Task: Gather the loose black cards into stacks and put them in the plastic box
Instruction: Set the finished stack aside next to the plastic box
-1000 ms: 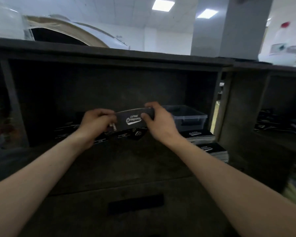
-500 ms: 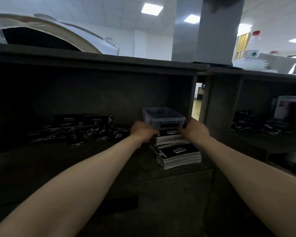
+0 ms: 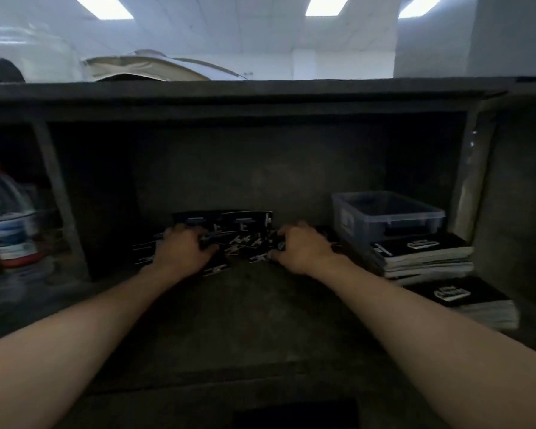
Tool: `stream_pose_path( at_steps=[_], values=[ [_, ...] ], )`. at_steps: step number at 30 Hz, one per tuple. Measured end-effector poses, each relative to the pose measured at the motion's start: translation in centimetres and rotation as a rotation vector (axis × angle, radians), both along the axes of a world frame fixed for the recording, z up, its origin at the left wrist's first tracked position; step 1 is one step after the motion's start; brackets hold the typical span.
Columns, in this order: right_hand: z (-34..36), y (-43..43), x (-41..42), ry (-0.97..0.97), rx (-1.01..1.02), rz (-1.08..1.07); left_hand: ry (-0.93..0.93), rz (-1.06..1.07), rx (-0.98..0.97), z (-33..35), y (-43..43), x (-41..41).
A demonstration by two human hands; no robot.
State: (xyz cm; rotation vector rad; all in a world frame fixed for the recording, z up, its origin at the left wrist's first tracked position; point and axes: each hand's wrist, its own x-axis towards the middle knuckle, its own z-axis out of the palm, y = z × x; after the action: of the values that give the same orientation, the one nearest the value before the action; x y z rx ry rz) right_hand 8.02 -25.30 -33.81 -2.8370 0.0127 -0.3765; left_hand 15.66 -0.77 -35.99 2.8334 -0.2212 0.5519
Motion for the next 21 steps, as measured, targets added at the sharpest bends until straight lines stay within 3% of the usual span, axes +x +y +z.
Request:
stream_pose_path(
  at_steps=[2, 5, 8, 12, 16, 19, 21],
  values=[
    [-0.8, 1.6, 2.9, 0.124, 0.054, -0.014, 0.159, 0.130, 0.060, -0.1, 3.2, 1.5],
    [-2.1, 2.7, 6.4, 0.178, 0.109, -0.072, 0.342, 0.164, -0.053, 0.1, 6.2, 3.4],
    [-3.4, 2.7, 8.8, 0.204, 0.051, -0.069, 0.383, 0.116, -0.119, -0.3, 6.4, 4.9],
    [-3.8, 1.8, 9.9, 0.244, -0.061, 0.036, 0.438, 0.058, -0.019, -0.3, 4.4, 6.0],
    [-2.1, 1.5, 9.9, 0.171, 0.003, 0.053, 0.410, -0.100, 0.137, 1.0, 3.7, 5.1],
    [-1.7, 1.4, 9.7, -0.002, 0.018, 0.012, 0.232, -0.186, -0.041, 1.9, 4.5, 3.9],
    [-1.9, 1.5, 9.4, -0.069, 0.073, 0.035, 0.188, -0.157, -0.002, 2.2, 4.8, 3.5]
  ],
)
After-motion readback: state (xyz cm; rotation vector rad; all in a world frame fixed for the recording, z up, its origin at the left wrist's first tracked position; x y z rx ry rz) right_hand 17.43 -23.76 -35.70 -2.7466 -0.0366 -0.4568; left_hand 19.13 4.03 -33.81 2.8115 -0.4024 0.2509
